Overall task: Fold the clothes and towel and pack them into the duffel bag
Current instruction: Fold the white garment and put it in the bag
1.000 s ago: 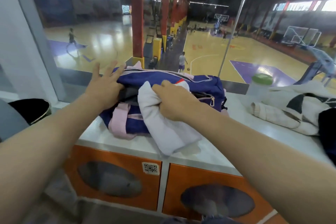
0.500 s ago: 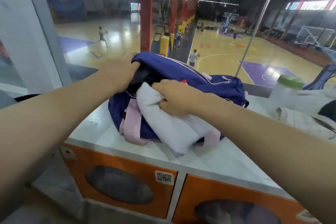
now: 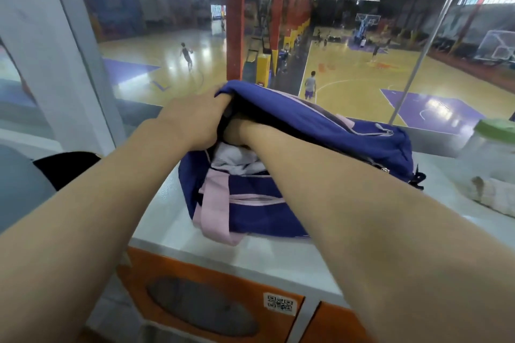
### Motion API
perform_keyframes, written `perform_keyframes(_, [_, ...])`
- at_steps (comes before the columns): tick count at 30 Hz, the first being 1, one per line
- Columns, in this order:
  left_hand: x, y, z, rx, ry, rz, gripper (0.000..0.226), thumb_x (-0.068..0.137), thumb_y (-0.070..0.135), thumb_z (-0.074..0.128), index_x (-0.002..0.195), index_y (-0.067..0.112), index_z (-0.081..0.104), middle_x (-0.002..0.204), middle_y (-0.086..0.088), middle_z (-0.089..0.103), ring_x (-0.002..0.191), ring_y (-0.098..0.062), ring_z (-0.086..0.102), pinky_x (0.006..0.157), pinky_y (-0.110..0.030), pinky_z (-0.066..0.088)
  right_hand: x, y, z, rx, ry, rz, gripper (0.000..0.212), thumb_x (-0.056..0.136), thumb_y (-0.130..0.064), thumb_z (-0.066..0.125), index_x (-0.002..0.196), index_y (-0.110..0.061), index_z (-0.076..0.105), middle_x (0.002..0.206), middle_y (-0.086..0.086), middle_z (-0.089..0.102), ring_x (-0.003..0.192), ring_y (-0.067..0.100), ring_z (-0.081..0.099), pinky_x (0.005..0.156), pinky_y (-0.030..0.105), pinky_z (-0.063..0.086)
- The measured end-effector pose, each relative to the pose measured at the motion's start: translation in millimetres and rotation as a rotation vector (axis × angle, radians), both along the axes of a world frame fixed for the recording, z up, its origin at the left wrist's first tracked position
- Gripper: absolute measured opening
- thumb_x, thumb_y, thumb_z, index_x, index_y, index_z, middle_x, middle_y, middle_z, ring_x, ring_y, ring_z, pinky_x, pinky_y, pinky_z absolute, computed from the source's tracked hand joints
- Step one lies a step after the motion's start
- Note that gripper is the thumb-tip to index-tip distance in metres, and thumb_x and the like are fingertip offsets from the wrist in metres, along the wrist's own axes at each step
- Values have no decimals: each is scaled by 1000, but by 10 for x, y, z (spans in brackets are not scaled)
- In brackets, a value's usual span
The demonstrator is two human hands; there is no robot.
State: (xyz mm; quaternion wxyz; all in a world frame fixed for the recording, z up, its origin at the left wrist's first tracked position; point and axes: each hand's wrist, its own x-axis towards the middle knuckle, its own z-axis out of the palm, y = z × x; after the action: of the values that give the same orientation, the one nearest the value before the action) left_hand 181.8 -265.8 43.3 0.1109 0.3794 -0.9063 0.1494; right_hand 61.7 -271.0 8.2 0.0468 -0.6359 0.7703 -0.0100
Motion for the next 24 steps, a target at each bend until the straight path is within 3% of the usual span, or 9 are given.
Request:
perform_keyframes(5, [82, -67, -30, 54, 28, -38, 67, 84, 9, 53, 144, 25, 29, 152, 3, 28, 106, -35, 56, 67, -37, 36, 29, 361, -53, -250, -201, 157, 40, 97, -32, 48, 133, -14, 51, 129, 12, 56, 116, 30, 52, 90, 31, 38])
perform_keyframes(9, [101, -45, -50, 73, 45, -40, 69, 84, 8, 54, 145, 25, 27, 155, 7, 23, 110, -34, 55, 68, -36, 36, -232, 979, -13, -43, -175, 242, 51, 96, -37, 51, 145, -31, 40, 149, -2, 44, 135, 21, 40, 106, 27, 32])
perform_keyframes(12, [61, -19, -6, 79, 47, -35, 70, 84, 8, 54, 146, 25, 25, 154, 6, 24, 106, -35, 56, 67, -35, 37, -280, 1048, -72, -21, -143, 281, 57, 96, -30, 53, 149, -35, 32, 156, -6, 33, 143, 20, 30, 116, 34, 24])
perform_keyframes(16, [22, -8, 29, 91, 7, -11, 71, 84, 7, 54, 146, 23, 24, 153, 3, 27, 102, -37, 57, 68, -37, 40, -36, 700, -192, -21, -126, 167, 45, 97, -25, 50, 141, -25, 46, 146, 8, 48, 129, 28, 48, 102, 33, 40])
perform_keyframes(18, [16, -6, 60, 89, 11, -10, 72, 83, 6, 54, 146, 24, 24, 150, 2, 31, 96, -36, 56, 67, -37, 42, 141, 487, -286, -11, -129, 1, 42, 97, -23, 48, 139, -19, 48, 144, 11, 49, 129, 33, 48, 104, 44, 41])
perform_keyframes(21, [30, -40, 56, 102, 14, 1, 73, 83, 6, 55, 146, 24, 23, 143, -3, 39, 83, -30, 48, 64, -36, 40, 353, 343, -388, 17, -113, -99, 53, 97, -21, 43, 149, -19, 33, 155, 7, 30, 140, 35, 33, 110, 58, 29])
perform_keyframes(24, [87, -101, 2, 99, 3, 24, 72, 84, 8, 57, 145, 25, 23, 150, 0, 30, 85, -30, 48, 64, -36, 38, 387, 435, -358, 68, -137, -13, 67, 98, -29, 46, 155, -20, 12, 161, 2, 10, 144, 34, 20, 113, 49, 22])
